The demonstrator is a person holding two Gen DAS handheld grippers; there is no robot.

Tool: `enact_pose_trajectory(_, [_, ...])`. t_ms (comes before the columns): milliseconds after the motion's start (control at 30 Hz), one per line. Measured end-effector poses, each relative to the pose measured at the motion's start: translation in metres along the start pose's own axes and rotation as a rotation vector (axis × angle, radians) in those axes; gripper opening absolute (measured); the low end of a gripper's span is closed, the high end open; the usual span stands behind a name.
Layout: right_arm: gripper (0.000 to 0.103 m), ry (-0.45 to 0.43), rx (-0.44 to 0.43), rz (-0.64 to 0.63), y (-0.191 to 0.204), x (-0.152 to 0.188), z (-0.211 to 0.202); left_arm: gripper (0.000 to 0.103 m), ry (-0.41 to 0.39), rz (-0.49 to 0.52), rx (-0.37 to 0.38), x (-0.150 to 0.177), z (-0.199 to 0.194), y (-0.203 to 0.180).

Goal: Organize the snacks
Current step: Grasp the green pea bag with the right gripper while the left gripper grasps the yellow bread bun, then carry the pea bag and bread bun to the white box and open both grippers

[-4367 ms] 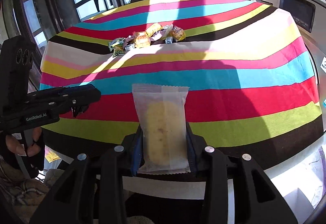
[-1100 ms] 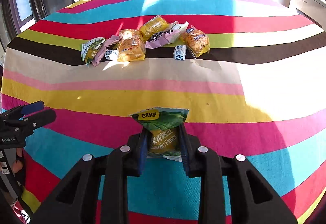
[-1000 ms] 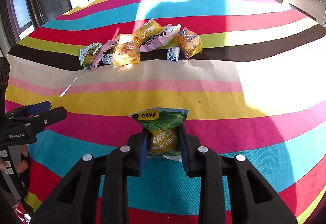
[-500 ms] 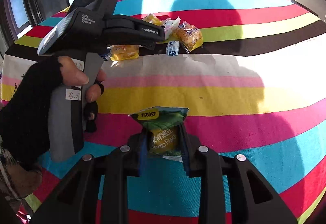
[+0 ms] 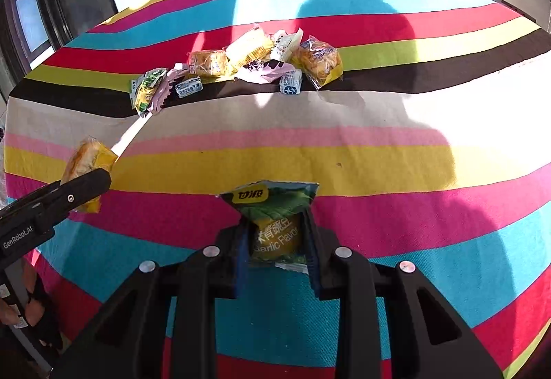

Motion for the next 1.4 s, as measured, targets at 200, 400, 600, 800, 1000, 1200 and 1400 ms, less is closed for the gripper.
enact_pose_trajectory(200, [0.028, -0.004, 0.008, 0.000, 0.000, 0.000, -0.001, 0.047, 0.004, -0.029, 0.059, 0.040, -0.040, -0.013])
enact_pose_trajectory(400, [0.028, -0.031, -0.067, 0.044, 0.009, 0.013, -0.040, 0.048, 0.033, -0.018, 0.064, 0.065, -0.059, -0.012])
enact_pose_trajectory(600, [0.028, -0.022, -0.128, 0.002, 0.025, 0.052, -0.075, 0.048, 0.053, -0.003, 0.044, 0.081, -0.069, -0.010])
enact_pose_trajectory(800, [0.028, -0.033, -0.144, -0.008, 0.020, 0.084, -0.104, 0.048, 0.070, 0.058, 0.049, 0.091, -0.073, -0.028])
enact_pose_trajectory(1000, [0.028, -0.076, -0.107, -0.035, 0.006, 0.106, -0.136, 0.048, 0.094, 0.161, 0.070, 0.098, -0.072, -0.063])
enact_pose_trajectory(1200, [0.028, -0.094, -0.062, 0.012, -0.032, 0.129, -0.158, 0.048, 0.127, 0.293, 0.062, 0.106, -0.068, -0.104])
enact_pose_trajectory(1400, [0.028, -0.078, -0.010, 0.101, -0.078, 0.161, -0.169, 0.048, 0.163, 0.439, 0.092, 0.118, -0.060, -0.155])
Point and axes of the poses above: each gripper's, at about its wrist camera, not at the fingertips, and z roughly the way its jaws point, y to its left, x to its underside, the point moved 10 cm from there along z, roughly the way its jaws point, and after that the axes turned 15 degrees about x, right-handed, at the moved point
